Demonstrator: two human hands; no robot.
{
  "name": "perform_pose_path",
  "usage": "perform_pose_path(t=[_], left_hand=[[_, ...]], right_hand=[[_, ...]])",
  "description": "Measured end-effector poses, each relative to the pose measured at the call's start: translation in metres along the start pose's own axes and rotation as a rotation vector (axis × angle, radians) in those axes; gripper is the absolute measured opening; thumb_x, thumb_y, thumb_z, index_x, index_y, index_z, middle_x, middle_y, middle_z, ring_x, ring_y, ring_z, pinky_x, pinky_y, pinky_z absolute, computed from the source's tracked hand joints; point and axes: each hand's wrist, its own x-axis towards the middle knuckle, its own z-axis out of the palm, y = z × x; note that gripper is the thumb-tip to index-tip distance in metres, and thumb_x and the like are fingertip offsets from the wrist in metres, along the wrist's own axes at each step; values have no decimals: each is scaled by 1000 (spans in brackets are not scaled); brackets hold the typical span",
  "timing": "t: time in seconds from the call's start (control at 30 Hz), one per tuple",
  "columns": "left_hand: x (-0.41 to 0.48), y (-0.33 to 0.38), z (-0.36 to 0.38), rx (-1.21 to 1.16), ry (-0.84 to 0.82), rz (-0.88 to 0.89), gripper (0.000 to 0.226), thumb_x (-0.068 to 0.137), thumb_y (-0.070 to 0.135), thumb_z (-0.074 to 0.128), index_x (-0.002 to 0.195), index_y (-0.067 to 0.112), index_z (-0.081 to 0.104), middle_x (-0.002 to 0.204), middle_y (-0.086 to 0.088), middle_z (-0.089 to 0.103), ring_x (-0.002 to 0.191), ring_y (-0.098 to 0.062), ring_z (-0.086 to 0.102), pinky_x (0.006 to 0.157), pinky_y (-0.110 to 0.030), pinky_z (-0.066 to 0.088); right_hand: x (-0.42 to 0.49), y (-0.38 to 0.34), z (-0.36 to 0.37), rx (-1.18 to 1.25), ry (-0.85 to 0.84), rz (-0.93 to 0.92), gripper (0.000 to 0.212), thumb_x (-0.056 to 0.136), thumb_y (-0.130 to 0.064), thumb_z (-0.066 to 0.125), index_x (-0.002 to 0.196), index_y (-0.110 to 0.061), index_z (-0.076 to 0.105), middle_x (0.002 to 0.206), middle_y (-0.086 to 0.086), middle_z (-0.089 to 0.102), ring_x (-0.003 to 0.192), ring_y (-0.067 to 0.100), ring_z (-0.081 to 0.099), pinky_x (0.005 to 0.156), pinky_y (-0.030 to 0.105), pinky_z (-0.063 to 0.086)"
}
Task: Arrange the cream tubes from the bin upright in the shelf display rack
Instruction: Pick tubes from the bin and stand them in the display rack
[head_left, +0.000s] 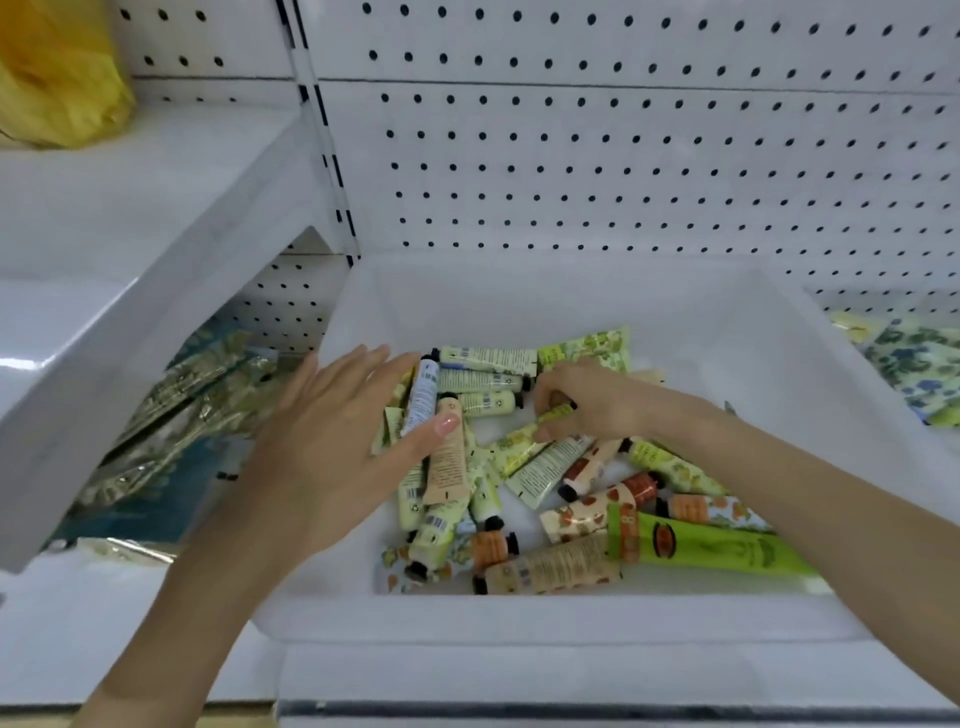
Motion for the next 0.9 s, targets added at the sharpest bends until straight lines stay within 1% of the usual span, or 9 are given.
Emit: perform_pose_path(t=[0.07,0.17,0.27,0.33,0.4,0.53,0.63,0.73,0.9], left_hand=[[0,0,0,-1,2,1,97,63,85,-2,147,42,17,156,16,17,143,0,7,117,-27,-7],[-2,1,-2,6,7,10,97,64,84,-2,147,40,19,156,15,19,143,0,9,117,-28,-7],[-3,3,-3,14,6,24,96,66,83,-1,148,38,21,156,15,20,143,0,11,118,-31,-6],[-4,3,-3,12,19,33,96,67,83,0,148,37,23,155,15,22,142,1,12,119,-33,-5],[-6,4,-4,5,28,47,94,68,83,2,147,38,24,153,18,24,139,6,12,119,-32,-6],[-7,3,-5,-124,82,97,82,72,80,12,140,41,37,136,29,37,117,25,13,111,-19,-13],[-8,1,-5,-252,134,127,69,78,76,21,125,38,55,122,21,59,113,13,41,109,-12,-11],[-7,-1,-6,-303,171,119,54,79,69,27,100,36,65,94,10,71,101,-1,44,97,3,-14],[-2,-10,0,-263,114,93,52,80,71,26,85,32,60,73,12,71,97,-4,59,115,-21,-6]], right_hand=[[-1,1,0,112,-29,-4,28,83,-38,68,100,-20,54,83,-11,47,84,14,41,63,24,33],[-2,0,-3,230,-51,-6,25,81,-35,72,91,-19,56,84,-5,55,78,16,51,65,26,40],[-8,-5,-20,376,72,-19,21,78,-30,74,88,-15,63,91,3,64,82,20,61,71,26,48],[-19,-13,-36,589,163,-33,19,78,-22,75,91,-11,66,89,-1,65,73,14,64,66,18,51],[-29,-23,-47,788,179,-88,16,79,-15,74,93,-10,69,87,-1,66,66,10,66,64,18,54],[-38,-47,-46,946,56,-235,19,87,-3,62,104,-10,69,106,8,67,91,21,69,78,23,56],[-35,-62,-41,931,40,-309,21,87,-1,61,106,-9,66,110,7,65,95,23,69,81,26,56],[-34,-70,-35,972,68,-338,20,84,0,65,102,-7,62,108,8,66,91,26,70,77,26,57],[-33,-72,-30,997,67,-339,25,83,2,64,107,0,58,112,12,65,91,29,70,77,28,57]])
